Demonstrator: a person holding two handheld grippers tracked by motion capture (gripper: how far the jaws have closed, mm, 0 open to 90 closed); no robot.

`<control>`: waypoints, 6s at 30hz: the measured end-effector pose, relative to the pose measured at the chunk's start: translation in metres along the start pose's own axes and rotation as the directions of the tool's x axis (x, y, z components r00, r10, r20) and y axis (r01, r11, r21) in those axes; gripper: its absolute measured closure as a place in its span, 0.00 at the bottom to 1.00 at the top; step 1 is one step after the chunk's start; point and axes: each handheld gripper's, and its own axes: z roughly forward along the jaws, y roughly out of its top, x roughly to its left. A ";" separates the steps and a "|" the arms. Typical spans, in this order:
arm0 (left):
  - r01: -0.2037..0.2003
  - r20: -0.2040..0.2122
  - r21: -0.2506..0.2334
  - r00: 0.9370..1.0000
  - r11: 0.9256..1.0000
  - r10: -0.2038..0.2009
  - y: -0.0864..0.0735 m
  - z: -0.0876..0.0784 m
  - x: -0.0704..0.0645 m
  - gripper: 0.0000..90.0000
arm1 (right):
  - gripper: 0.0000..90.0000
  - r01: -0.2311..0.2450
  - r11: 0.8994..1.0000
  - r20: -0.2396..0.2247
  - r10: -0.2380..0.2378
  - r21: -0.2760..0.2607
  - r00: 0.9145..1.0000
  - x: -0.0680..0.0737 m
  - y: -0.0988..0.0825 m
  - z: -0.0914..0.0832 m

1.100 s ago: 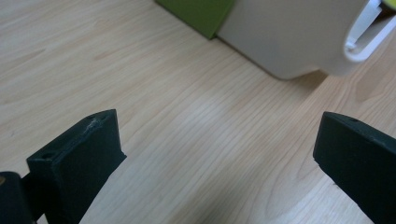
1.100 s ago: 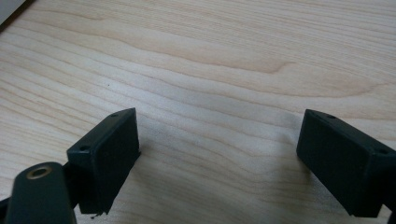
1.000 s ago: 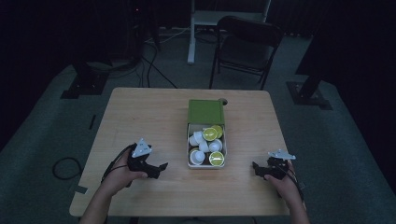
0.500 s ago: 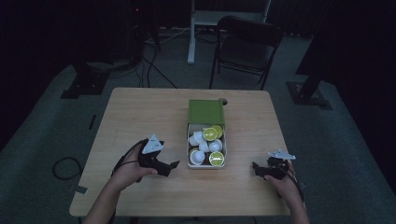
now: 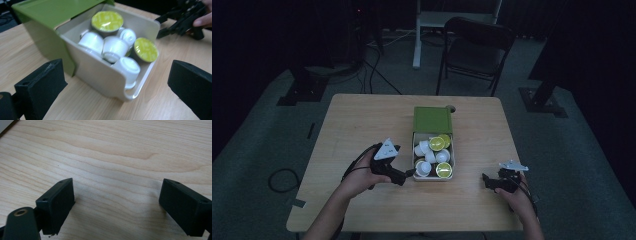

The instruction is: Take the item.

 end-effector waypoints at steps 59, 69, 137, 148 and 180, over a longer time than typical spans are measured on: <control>0.076 -0.056 0.036 0.996 0.996 -0.074 0.056 0.096 0.000 0.17 | 0.14 0.001 1.000 0.000 -0.001 -0.001 1.000 0.000 0.000 0.000; 0.072 -0.049 0.083 0.996 0.994 -0.068 0.053 0.106 -0.001 0.20 | 0.14 0.000 1.000 0.000 0.000 0.000 1.000 0.000 0.000 0.000; 0.089 -0.100 0.029 0.991 0.996 -0.086 0.060 0.043 0.013 0.43 | 0.14 0.000 1.000 0.000 0.000 -0.001 1.000 0.000 0.000 0.000; 0.109 -0.140 0.027 0.985 0.994 -0.104 0.047 0.029 0.024 0.43 | 0.14 0.001 1.000 0.000 -0.001 -0.001 1.000 0.000 0.000 0.000; 0.182 -0.230 0.031 0.958 0.983 -0.170 -0.006 0.007 0.045 0.43 | 0.14 0.000 1.000 0.000 0.000 -0.001 1.000 0.000 0.000 0.000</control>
